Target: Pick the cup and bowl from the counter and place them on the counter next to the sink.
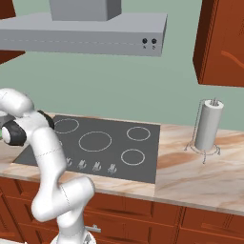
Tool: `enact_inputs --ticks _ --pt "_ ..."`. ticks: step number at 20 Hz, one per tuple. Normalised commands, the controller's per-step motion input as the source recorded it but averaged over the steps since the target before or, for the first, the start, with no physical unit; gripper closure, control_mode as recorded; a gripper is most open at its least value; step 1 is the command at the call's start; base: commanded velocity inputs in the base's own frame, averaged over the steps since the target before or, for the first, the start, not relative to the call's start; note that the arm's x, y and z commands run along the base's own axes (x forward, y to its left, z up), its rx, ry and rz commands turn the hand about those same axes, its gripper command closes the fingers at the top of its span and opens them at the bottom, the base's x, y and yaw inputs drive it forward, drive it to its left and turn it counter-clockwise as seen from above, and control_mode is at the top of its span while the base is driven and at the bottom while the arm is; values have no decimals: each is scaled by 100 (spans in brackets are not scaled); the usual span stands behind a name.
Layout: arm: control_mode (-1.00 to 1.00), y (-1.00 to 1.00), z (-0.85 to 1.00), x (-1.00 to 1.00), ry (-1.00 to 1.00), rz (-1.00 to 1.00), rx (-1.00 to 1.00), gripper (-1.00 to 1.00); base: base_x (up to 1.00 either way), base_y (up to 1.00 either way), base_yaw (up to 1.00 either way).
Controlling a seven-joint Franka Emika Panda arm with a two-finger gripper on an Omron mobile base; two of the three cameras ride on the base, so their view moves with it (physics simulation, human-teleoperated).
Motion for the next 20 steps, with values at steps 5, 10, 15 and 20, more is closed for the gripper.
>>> enact_inputs --ticks 5,10,15,20 --pt "-100 -95 35 -68 -11 11 8 100 0 0 0" --pt "-100 -92 24 -68 -9 10 6 100 0 0 0" --pt "-100 -98 23 -62 -10 7 9 100 0 0 0" --pt "-100 -100 26 -56 -11 5 12 100 0 0 0"
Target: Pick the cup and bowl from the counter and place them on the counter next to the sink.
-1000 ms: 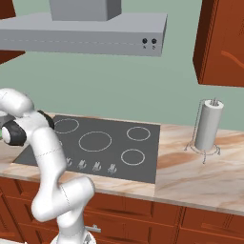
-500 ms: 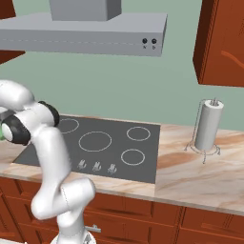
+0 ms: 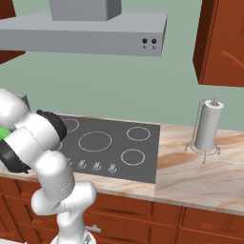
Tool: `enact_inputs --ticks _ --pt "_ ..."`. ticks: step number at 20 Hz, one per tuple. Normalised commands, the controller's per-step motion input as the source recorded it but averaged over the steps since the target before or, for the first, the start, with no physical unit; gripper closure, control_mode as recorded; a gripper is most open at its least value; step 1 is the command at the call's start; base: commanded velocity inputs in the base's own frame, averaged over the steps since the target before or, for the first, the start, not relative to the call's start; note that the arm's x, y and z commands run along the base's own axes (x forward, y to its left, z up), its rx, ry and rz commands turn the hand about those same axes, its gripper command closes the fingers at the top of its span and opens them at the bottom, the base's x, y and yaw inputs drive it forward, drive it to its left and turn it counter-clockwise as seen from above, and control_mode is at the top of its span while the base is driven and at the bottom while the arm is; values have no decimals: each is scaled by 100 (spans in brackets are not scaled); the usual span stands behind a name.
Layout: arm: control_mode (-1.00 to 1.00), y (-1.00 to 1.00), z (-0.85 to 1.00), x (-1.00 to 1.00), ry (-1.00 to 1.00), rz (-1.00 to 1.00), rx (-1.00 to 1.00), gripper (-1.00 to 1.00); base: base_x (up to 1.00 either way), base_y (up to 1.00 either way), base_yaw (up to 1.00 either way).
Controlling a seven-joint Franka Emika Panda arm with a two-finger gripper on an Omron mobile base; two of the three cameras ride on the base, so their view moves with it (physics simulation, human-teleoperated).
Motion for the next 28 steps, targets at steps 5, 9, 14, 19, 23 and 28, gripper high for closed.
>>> enact_inputs --ticks 5,9,14,19,23,28 --pt "-100 -100 36 -44 -12 2 13 100 0 0 0" --pt "-100 -95 51 -24 -9 3 9 100 0 0 0" --pt "-100 -74 54 -9 -1 12 4 100 0 0 0" --pt "-100 -59 37 -2 2 25 5 100 0 0 0" --pt "-100 -52 4 -2 2 26 19 100 0 0 0" --pt "-100 -24 -19 0 10 5 21 100 0 0 0"
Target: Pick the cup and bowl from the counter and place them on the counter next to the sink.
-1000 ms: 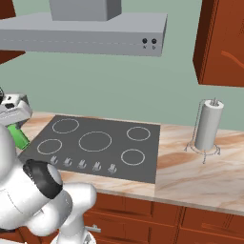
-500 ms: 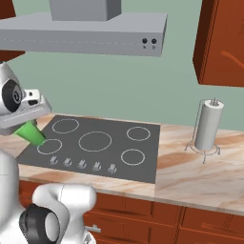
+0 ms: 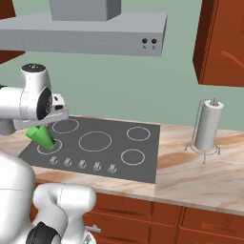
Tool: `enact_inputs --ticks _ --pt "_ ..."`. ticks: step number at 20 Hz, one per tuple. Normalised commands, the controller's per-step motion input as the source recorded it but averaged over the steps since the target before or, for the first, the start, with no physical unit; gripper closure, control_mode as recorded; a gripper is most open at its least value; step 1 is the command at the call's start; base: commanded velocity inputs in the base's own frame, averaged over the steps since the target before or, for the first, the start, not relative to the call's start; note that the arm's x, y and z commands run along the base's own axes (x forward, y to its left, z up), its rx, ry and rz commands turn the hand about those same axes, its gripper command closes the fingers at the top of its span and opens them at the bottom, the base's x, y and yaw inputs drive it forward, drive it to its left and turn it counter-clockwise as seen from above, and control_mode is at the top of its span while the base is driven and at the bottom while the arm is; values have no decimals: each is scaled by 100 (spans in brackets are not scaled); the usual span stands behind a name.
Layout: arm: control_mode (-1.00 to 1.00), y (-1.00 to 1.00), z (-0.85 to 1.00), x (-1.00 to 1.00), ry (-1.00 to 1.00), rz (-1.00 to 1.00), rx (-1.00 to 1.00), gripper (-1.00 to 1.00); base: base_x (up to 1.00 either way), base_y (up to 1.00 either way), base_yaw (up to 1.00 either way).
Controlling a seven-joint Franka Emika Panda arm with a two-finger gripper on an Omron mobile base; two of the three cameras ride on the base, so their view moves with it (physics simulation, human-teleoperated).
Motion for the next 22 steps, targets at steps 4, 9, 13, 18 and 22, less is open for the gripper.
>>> enact_inputs --ticks 4,9,13,18,22 --pt "-100 -11 -9 1 10 0 15 100 0 0 0" --pt "-100 -15 0 13 11 -4 9 100 0 0 0" --pt "-100 -33 -5 28 6 -9 13 100 0 0 0" --pt "-100 -44 -17 24 3 -13 18 100 0 0 0" --pt "-100 -21 -36 13 4 -15 12 100 0 0 0"
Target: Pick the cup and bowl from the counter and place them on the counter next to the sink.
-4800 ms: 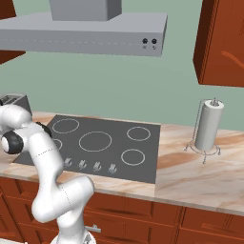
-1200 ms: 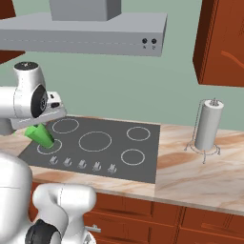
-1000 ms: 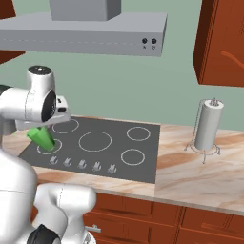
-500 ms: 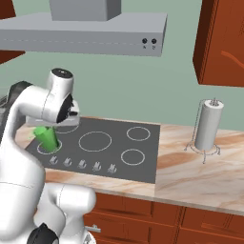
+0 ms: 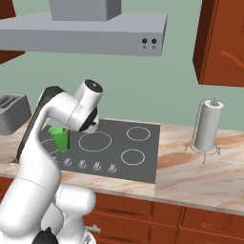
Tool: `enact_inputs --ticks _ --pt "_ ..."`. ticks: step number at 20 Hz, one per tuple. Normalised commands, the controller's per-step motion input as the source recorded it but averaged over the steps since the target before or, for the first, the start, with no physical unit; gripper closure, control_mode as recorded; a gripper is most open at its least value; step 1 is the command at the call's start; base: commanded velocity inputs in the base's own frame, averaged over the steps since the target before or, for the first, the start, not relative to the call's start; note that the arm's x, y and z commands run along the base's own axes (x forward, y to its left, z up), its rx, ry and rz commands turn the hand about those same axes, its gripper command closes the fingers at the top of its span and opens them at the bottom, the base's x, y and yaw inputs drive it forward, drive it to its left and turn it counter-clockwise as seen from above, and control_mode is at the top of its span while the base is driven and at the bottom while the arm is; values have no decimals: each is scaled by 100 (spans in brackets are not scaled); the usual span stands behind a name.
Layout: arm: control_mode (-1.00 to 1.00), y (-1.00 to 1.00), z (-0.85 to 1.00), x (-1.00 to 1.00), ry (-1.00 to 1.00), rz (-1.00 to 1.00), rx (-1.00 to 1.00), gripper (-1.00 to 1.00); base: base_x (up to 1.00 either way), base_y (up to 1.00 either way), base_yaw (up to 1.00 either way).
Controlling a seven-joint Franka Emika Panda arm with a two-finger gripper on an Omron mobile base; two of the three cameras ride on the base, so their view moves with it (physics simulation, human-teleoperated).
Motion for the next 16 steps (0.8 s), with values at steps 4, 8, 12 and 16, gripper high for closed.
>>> enact_inputs --ticks 4,8,12,16 --pt "-100 0 0 0 0 0 0 100 0 0 0" --pt "-100 0 0 0 0 0 0 100 0 0 0" --pt "100 0 0 0 0 0 0 100 -10 0 0" --pt "100 0 0 0 0 0 0 100 -92 0 0"
